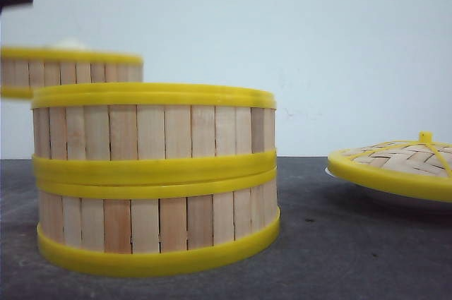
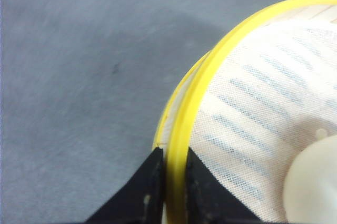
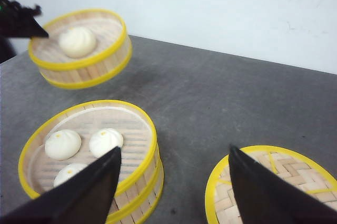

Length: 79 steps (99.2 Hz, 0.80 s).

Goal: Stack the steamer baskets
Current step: 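Grasp the rim and lift the basket toward the stack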

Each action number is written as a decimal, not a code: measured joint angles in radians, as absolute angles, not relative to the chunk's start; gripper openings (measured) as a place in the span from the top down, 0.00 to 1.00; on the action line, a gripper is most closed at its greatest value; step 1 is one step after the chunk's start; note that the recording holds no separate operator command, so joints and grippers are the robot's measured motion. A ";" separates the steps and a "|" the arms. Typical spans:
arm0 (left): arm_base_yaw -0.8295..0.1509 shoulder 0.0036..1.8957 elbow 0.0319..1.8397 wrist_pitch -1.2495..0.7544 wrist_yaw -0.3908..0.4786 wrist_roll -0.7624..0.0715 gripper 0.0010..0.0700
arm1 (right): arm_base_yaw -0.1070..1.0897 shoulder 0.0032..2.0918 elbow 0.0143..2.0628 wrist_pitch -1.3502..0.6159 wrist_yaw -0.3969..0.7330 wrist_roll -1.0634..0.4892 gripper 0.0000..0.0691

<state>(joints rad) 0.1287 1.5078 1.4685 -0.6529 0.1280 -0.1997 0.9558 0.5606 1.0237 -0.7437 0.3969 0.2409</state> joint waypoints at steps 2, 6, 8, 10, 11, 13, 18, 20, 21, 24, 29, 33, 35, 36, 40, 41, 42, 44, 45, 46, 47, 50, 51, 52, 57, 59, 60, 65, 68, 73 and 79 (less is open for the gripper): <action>0.123 1.486 1.468 -0.661 0.133 -0.193 0.99 | 0.956 0.561 1.024 -0.744 0.397 0.241 0.42; 0.109 1.444 1.469 -0.678 0.140 -0.178 0.99 | 0.956 0.561 1.024 -0.743 0.397 0.241 0.42; 0.102 1.423 1.469 -0.686 0.144 -0.170 0.99 | 0.956 0.561 1.024 -0.741 0.398 0.241 0.42; 0.095 1.402 1.469 -0.696 0.149 -0.163 0.99 | 0.956 0.561 1.024 -0.739 0.398 0.241 0.42; 0.091 1.392 1.469 -0.702 0.150 -0.158 0.99 | 0.956 0.561 1.024 -0.737 0.398 0.241 0.42; 0.084 1.372 1.471 -0.714 0.154 -0.149 0.99 | 0.956 0.561 1.024 -0.733 0.402 0.241 0.42; 0.064 1.327 1.473 -0.743 0.159 -0.128 0.99 | 0.956 0.561 1.024 -0.719 0.413 0.241 0.42; 0.056 1.310 1.473 -0.756 0.160 -0.119 0.99 | 0.956 0.561 1.024 -0.715 0.416 0.241 0.42; 0.051 1.302 1.473 -0.762 0.161 -0.116 0.99 | 0.956 0.561 1.024 -0.713 0.416 0.241 0.42; 0.039 1.280 1.473 -0.781 0.164 -0.106 0.99 | 0.956 0.561 1.024 -0.708 0.416 0.240 0.42; 0.017 1.248 1.473 -0.814 0.170 -0.089 0.99 | 0.956 0.561 1.024 -0.700 0.416 0.240 0.42; 0.000 1.225 1.473 -0.841 0.180 -0.078 0.99 | 0.956 0.561 1.024 -0.694 0.416 0.240 0.42; -0.010 1.215 1.473 -0.854 0.185 -0.072 0.99 | 0.956 0.561 1.024 -0.693 0.416 0.240 0.42; -0.014 1.210 1.473 -0.860 0.187 -0.069 0.99 | 0.956 0.561 1.024 -0.692 0.416 0.240 0.42; -0.038 1.188 1.472 -0.883 0.194 -0.056 0.99 | 0.956 0.561 1.024 -0.691 0.416 0.240 0.42; -0.043 1.183 1.471 -0.887 0.194 -0.052 0.99 | 0.956 0.561 1.024 -0.691 0.416 0.240 0.42; -0.049 1.178 1.470 -0.890 0.194 -0.050 0.99 | 0.956 0.561 1.024 -0.691 0.416 0.240 0.42; -0.060 1.168 1.465 -0.893 0.195 -0.044 0.99 | 0.956 0.561 1.024 -0.691 0.416 0.240 0.42; -0.066 1.162 1.462 -0.894 0.196 -0.043 0.99 | 0.956 0.561 1.024 -0.691 0.416 0.240 0.42; -0.072 1.157 1.459 -0.895 0.197 -0.040 0.99 | 0.956 0.561 1.024 -0.691 0.416 0.240 0.42; -0.077 1.152 1.455 -0.896 0.199 -0.039 0.99 | 0.956 0.561 1.024 -0.691 0.416 0.240 0.42; -0.094 1.140 1.445 -0.902 0.203 -0.036 0.99 | 0.956 0.561 1.024 -0.691 0.416 0.240 0.42; -0.099 1.136 1.441 -0.904 0.206 -0.036 0.99 | 0.956 0.561 1.024 -0.691 0.416 0.240 0.42; -0.104 1.133 1.438 -0.908 0.208 -0.035 0.99 | 0.956 0.561 1.024 -0.691 0.416 0.240 0.42; -0.126 1.123 1.418 -0.925 0.229 -0.032 0.99 | 0.956 0.561 1.024 -0.691 0.416 0.239 0.42; -0.134 1.122 1.407 -0.928 0.242 -0.029 0.99 | 0.956 0.561 1.024 -0.691 0.416 0.237 0.42; -0.138 1.121 1.401 -0.929 0.247 -0.028 0.99 | 0.956 0.561 1.024 -0.691 0.416 0.236 0.42; -0.157 1.120 1.369 -0.936 0.270 -0.025 0.99 | 0.956 0.561 1.024 -0.691 0.416 0.234 0.42; -0.170 1.120 1.348 -0.939 0.273 -0.025 0.99 | 0.956 0.561 1.024 -0.691 0.416 0.233 0.42; -0.190 1.120 1.315 -0.939 0.273 -0.024 0.99 | 0.956 0.561 1.024 -0.691 0.416 0.233 0.42; -0.215 1.120 1.286 -0.939 0.273 -0.022 0.99 | 0.956 0.561 1.024 -0.691 0.416 0.233 0.42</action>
